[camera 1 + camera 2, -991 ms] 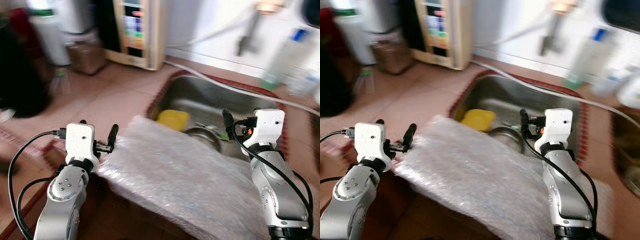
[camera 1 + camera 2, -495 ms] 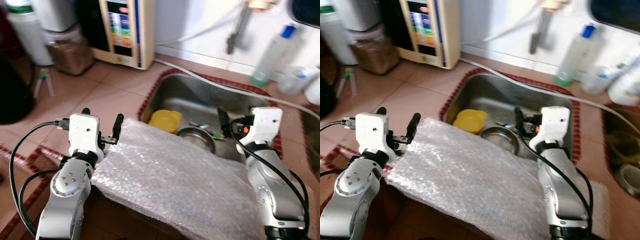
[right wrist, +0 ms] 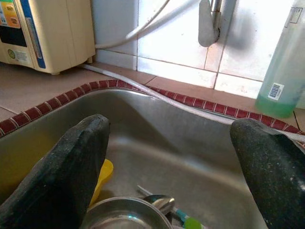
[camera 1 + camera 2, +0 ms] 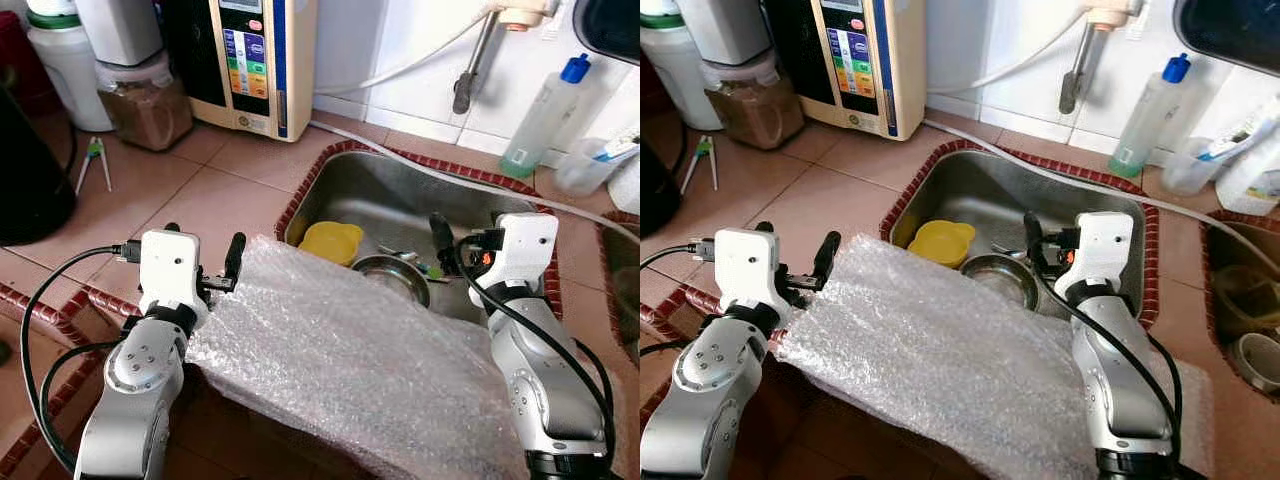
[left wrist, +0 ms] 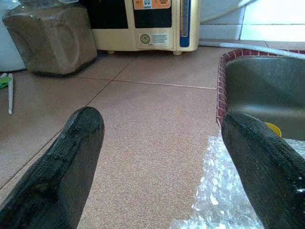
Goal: Kitchen organization
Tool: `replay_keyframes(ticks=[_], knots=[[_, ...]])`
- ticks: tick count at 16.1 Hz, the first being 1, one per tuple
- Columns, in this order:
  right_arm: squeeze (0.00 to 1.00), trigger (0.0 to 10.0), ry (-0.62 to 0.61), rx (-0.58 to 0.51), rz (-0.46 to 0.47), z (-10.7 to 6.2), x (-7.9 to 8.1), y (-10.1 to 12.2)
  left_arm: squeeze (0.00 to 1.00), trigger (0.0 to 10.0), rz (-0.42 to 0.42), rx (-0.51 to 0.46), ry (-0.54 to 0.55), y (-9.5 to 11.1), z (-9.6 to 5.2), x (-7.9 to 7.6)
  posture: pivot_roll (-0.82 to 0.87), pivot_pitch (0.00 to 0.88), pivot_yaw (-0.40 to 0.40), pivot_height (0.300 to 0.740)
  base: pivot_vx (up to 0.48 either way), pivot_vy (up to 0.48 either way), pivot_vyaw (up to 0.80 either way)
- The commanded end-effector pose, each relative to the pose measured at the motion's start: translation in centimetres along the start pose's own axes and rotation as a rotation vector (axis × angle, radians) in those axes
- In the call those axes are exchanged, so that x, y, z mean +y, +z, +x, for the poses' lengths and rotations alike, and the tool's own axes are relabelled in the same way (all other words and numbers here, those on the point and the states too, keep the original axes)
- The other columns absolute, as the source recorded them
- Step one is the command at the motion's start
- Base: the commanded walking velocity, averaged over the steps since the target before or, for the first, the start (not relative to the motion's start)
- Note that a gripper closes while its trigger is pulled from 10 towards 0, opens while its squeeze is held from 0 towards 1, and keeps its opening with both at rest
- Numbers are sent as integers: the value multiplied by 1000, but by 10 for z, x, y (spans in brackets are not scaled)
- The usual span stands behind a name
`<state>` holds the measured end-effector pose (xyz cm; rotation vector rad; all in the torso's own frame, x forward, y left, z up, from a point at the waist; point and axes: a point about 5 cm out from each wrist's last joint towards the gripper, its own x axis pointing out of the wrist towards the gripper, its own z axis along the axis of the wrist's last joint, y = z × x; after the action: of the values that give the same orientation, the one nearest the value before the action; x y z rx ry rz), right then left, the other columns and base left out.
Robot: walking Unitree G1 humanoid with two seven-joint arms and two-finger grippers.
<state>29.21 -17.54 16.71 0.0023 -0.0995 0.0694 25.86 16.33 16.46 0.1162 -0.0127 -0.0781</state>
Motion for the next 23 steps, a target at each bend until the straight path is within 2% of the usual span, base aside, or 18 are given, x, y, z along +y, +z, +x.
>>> replay_keyframes(ticks=[1, 3, 23], knots=[[0, 10000, -12, -6, 14, 0, -2, 3, 0, 10000, 8, -10, 2, 5, 1, -1, 6, 118, -16, 740, 0, 0, 0], [0, 10000, -14, -4, 23, 1, -1, 3, 0, 10000, -7, 4, -4, 4, 1, -2, 6, 115, -13, 740, 0, 0, 0], [0, 10000, -38, -8, 49, 4, -4, 3, 0, 10000, 1, 38, -13, 1, 8, -1, 7, 89, -5, 740, -326, 0, 0]])
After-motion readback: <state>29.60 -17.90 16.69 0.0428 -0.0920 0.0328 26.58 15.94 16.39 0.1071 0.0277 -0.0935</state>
